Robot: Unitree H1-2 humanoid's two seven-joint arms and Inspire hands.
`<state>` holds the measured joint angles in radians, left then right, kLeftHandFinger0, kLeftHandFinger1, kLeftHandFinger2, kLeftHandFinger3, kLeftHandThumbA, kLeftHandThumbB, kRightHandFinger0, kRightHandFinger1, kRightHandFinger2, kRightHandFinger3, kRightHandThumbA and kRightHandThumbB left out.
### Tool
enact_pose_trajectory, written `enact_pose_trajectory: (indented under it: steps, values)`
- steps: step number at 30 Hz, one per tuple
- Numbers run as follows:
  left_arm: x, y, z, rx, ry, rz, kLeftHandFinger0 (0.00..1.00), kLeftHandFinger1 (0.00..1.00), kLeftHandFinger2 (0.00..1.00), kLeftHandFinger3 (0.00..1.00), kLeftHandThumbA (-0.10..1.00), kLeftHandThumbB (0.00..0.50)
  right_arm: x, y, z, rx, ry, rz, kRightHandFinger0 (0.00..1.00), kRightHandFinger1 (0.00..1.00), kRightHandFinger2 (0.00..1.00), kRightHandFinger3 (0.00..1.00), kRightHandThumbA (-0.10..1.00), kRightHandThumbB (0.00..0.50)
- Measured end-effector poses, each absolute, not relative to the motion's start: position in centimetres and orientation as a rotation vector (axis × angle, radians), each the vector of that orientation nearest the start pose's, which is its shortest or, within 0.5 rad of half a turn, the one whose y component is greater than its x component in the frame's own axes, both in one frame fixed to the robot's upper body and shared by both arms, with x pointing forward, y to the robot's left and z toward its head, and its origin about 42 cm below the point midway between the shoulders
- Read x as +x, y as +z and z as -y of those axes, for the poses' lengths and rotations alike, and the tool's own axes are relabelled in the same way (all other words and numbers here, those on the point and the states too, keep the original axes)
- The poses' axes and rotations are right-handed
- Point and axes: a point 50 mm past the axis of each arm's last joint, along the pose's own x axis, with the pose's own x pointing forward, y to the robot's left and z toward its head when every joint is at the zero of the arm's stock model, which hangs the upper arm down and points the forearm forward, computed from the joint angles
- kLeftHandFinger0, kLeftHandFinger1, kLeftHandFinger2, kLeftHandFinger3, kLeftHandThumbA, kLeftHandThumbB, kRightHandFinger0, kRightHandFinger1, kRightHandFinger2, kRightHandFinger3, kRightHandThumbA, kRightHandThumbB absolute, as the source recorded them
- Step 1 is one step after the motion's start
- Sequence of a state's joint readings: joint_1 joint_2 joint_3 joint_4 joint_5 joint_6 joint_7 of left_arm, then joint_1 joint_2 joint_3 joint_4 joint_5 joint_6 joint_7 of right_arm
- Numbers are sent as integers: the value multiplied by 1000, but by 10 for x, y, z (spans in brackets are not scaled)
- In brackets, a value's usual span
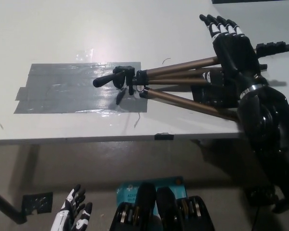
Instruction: A tripod is kept on the middle of the desk infront of the robot and the robot grabs one of its legs to pick it up and hands it to a person
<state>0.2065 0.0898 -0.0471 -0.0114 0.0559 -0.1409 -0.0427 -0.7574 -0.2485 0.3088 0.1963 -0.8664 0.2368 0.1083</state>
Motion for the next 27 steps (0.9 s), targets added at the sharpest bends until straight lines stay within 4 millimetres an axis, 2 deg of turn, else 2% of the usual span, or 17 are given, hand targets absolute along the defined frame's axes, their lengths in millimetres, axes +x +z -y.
enact_pose_trajectory:
  steps: [2, 3, 7, 12, 15, 16, 17, 18, 19, 20, 21, 22, 23, 24, 25, 27]
  values:
    - [208, 58, -236, 140, -61, -58, 1000, 1000, 1000, 1000, 614, 0, 478, 299, 162, -1256, 52, 374, 1000, 1000, 1000, 1000, 856, 320]
    - [207, 58, -236, 140, -62, -58, 1000, 1000, 1000, 1000, 617, 12, 481, 297, 162, -1269, 48, 367, 1000, 1000, 1000, 1000, 855, 341]
    - [208, 60, -235, 139, -67, -51, 1000, 1000, 1000, 1000, 649, 16, 497, 286, 159, -1324, 70, 307, 1000, 1000, 1000, 1000, 732, 359]
    - [211, 61, -235, 147, -70, -44, 1000, 1000, 1000, 1000, 650, 3, 511, 278, 158, -1369, 74, 251, 1000, 1000, 1000, 1000, 646, 386]
    - [211, 61, -235, 158, -76, -44, 1000, 1000, 1000, 1000, 689, 16, 516, 275, 158, -1388, 64, 250, 1000, 1000, 1000, 1000, 464, 400]
    - [211, 61, -235, 161, -78, -44, 1000, 1000, 1000, 1000, 693, 13, 517, 274, 158, -1397, 59, 254, 1000, 1000, 1000, 1000, 432, 402]
    - [211, 61, -235, 162, -78, -44, 1000, 1000, 1000, 1000, 675, 1, 518, 272, 158, -1403, 56, 256, 1000, 1000, 1000, 998, 319, 339]
    - [210, 61, -235, 164, -78, -46, 1000, 1000, 1000, 1000, 671, 0, 520, 268, 159, -1419, 46, 264, 1000, 920, 920, 910, 279, 326]
    - [210, 61, -235, 165, -78, -47, 1000, 1000, 1000, 1000, 658, 0, 520, 264, 160, -1430, 43, 263, 871, 757, 772, 783, 159, 290]
    - [210, 61, -235, 165, -78, -48, 1000, 1000, 1000, 1000, 655, 0, 521, 261, 161, -1436, 40, 263, 448, 444, 538, 602, -97, 255]
    - [210, 60, -235, 166, -78, -49, 1000, 1000, 1000, 1000, 658, 5, 521, 257, 162, -1449, 36, 266, 218, 309, 452, 520, -99, 251]
    - [210, 60, -235, 166, -78, -50, 1000, 1000, 1000, 1000, 672, 4, 522, 252, 163, -1461, 34, 266, 44, 110, 397, 450, -100, 224]
    - [210, 60, -235, 166, -79, -51, 1000, 1000, 1000, 1000, 690, 1, 523, 249, 164, -1469, 27, 271, 2, 102, 572, 542, -100, 223]
    - [210, 60, -235, 167, -79, -51, 1000, 1000, 1000, 1000, 692, 0, 523, 247, 164, -1475, 20, 278, 0, 164, 693, 633, -100, 219]
    - [210, 60, -235, 168, -79, -52, 1000, 1000, 1000, 1000, 690, 0, 523, 245, 165, -1482, 13, 288, 0, 249, 714, 716, -100, 226]
    - [210, 59, -235, 171, -79, -53, 1000, 1000, 1000, 1000, 672, 0, 523, 242, 165, -1495, -5, 315, 0, 293, 708, 735, -100, 230]
